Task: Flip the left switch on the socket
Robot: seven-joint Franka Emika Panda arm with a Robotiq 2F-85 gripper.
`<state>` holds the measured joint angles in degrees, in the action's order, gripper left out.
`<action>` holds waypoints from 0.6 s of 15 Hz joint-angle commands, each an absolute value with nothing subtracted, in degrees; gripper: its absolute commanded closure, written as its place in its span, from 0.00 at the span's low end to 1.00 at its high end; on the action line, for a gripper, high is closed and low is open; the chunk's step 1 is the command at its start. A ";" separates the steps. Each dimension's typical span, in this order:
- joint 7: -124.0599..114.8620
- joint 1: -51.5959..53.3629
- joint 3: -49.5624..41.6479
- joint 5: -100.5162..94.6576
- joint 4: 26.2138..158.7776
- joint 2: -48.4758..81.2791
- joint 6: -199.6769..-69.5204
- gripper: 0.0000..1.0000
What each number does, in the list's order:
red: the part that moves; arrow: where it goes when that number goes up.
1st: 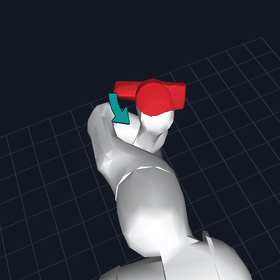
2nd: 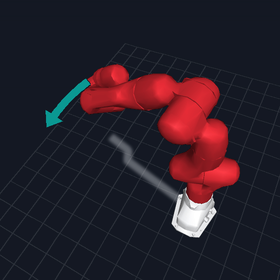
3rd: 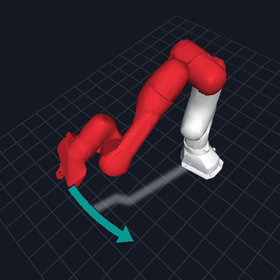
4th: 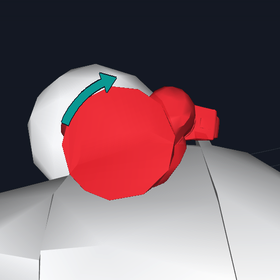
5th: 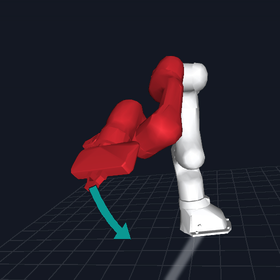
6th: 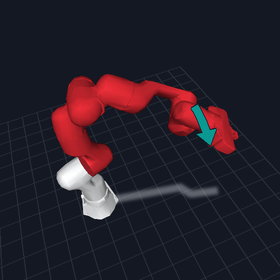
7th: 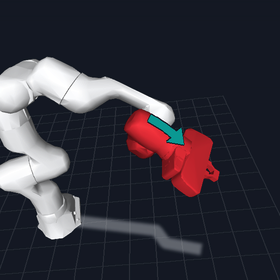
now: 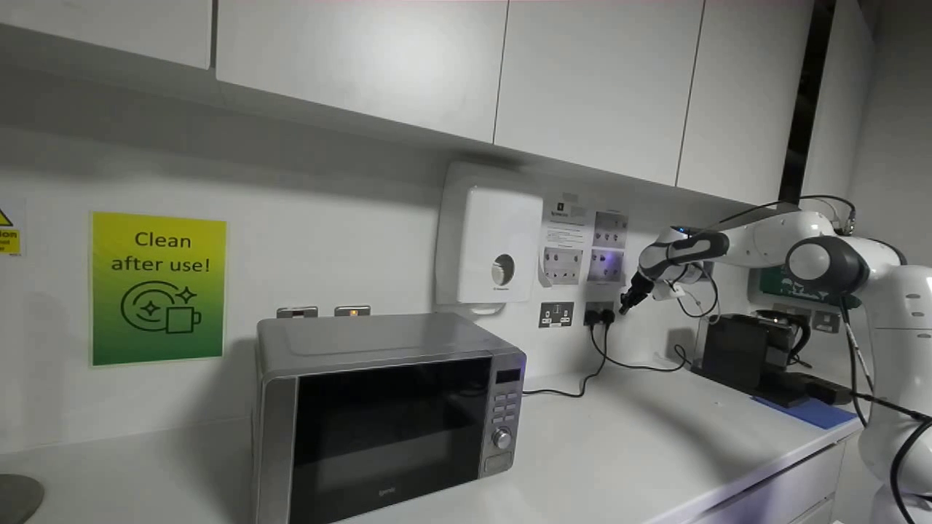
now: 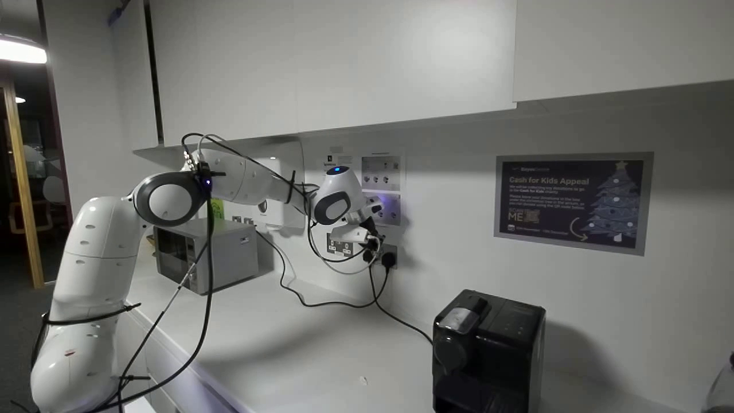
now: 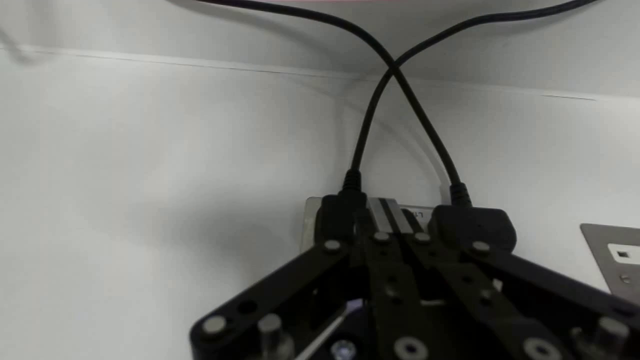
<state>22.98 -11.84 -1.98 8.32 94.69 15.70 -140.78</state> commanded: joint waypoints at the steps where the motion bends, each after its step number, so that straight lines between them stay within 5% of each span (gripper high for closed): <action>1: 24.36 -12.05 -0.69 11.29 94.47 15.04 -138.89 1.00; 9: 24.66 -11.85 0.91 13.81 90.78 17.70 -138.61 1.00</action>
